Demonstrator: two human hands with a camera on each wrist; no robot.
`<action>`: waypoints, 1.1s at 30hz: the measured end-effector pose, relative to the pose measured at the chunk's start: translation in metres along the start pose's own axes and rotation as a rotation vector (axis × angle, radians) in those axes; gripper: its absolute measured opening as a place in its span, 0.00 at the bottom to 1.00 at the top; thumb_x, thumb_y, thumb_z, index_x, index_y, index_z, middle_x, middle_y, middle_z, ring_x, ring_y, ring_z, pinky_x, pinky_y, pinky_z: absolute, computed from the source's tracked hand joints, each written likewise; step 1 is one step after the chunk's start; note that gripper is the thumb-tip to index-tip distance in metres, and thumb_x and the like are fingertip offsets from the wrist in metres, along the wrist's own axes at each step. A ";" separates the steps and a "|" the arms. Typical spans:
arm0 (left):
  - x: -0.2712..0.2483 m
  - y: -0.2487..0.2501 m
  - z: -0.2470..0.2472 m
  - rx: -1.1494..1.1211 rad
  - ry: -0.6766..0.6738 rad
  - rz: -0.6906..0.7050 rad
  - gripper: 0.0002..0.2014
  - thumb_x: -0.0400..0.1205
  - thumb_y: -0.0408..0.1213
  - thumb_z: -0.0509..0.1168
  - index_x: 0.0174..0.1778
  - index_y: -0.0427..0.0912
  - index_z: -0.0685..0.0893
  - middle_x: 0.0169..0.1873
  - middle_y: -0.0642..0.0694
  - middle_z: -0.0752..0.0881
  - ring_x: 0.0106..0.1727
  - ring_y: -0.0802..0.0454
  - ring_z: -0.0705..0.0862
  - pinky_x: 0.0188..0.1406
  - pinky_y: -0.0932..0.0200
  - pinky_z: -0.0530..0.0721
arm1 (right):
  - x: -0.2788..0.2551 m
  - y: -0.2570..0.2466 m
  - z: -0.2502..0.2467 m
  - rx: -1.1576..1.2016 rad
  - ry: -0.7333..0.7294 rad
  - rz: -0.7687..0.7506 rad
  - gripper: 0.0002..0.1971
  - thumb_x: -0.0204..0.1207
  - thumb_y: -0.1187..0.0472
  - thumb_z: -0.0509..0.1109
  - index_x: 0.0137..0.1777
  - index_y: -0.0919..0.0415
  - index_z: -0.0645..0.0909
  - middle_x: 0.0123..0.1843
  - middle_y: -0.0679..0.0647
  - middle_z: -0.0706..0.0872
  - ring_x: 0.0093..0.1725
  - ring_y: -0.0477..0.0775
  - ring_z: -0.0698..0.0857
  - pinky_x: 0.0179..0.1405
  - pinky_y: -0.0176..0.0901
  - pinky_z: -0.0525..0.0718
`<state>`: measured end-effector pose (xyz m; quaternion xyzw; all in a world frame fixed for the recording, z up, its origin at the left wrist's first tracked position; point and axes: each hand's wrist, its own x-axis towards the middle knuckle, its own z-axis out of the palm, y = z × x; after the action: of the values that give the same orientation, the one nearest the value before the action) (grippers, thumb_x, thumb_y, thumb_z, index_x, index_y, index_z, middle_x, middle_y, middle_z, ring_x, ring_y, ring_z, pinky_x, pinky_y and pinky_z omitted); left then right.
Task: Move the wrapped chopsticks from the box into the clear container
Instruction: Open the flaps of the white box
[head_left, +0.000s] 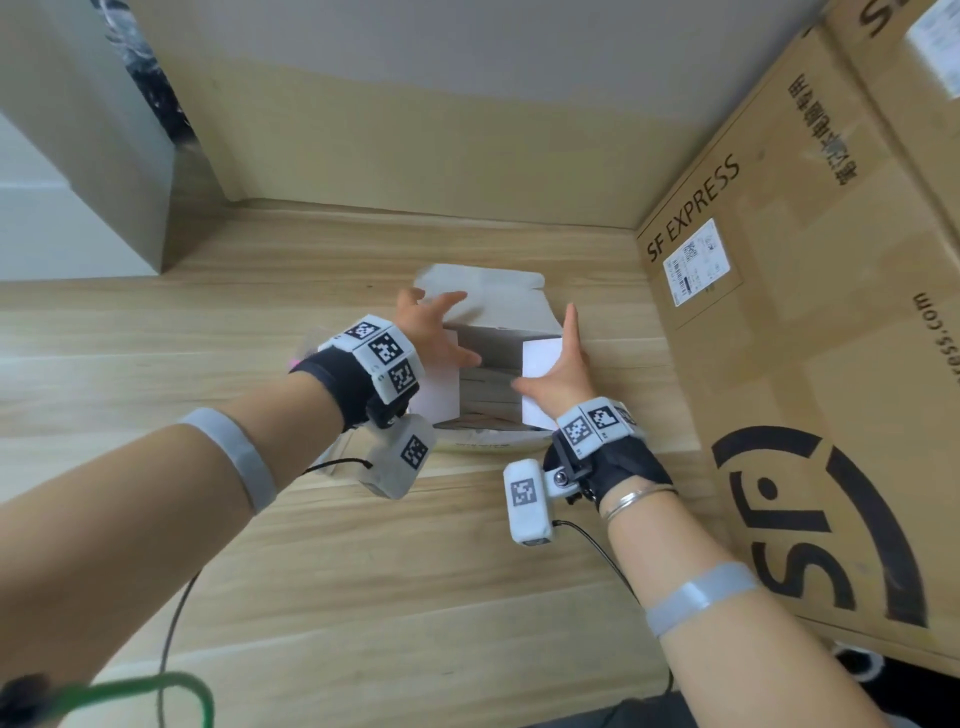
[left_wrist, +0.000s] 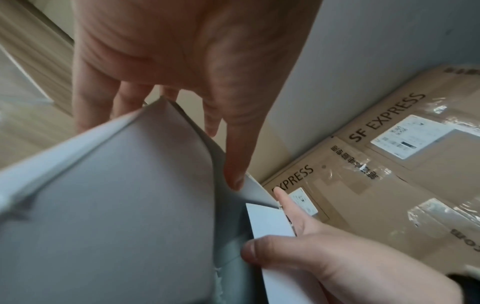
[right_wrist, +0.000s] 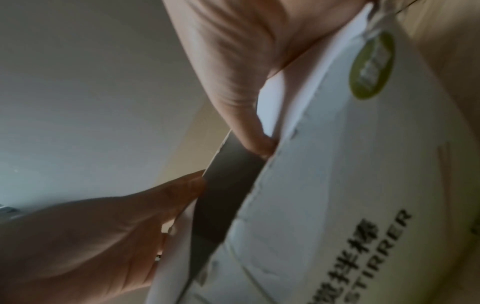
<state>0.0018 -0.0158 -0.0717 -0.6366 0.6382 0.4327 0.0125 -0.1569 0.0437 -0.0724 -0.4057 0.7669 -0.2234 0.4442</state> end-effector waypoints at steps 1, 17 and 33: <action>-0.001 0.000 0.002 0.045 -0.008 0.007 0.42 0.72 0.46 0.74 0.80 0.59 0.59 0.81 0.42 0.50 0.77 0.39 0.66 0.73 0.48 0.71 | -0.001 -0.001 0.000 -0.017 0.010 0.003 0.56 0.68 0.74 0.71 0.82 0.43 0.37 0.83 0.53 0.58 0.79 0.58 0.66 0.68 0.44 0.71; -0.014 -0.020 -0.023 -0.146 -0.018 0.122 0.29 0.75 0.23 0.60 0.69 0.55 0.74 0.75 0.42 0.64 0.57 0.45 0.76 0.50 0.59 0.78 | 0.000 0.002 -0.049 -0.305 0.132 0.012 0.40 0.75 0.75 0.56 0.81 0.44 0.50 0.77 0.60 0.68 0.54 0.58 0.81 0.45 0.47 0.81; -0.012 -0.049 -0.005 -0.117 0.097 0.087 0.37 0.70 0.37 0.76 0.74 0.51 0.68 0.63 0.38 0.78 0.59 0.46 0.78 0.53 0.60 0.72 | 0.003 0.009 -0.032 -0.394 0.188 0.037 0.25 0.75 0.71 0.59 0.72 0.55 0.73 0.68 0.57 0.82 0.65 0.62 0.81 0.56 0.43 0.77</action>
<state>0.0469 -0.0003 -0.0878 -0.6280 0.6389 0.4381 -0.0745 -0.1887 0.0461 -0.0638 -0.4479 0.8412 -0.0979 0.2867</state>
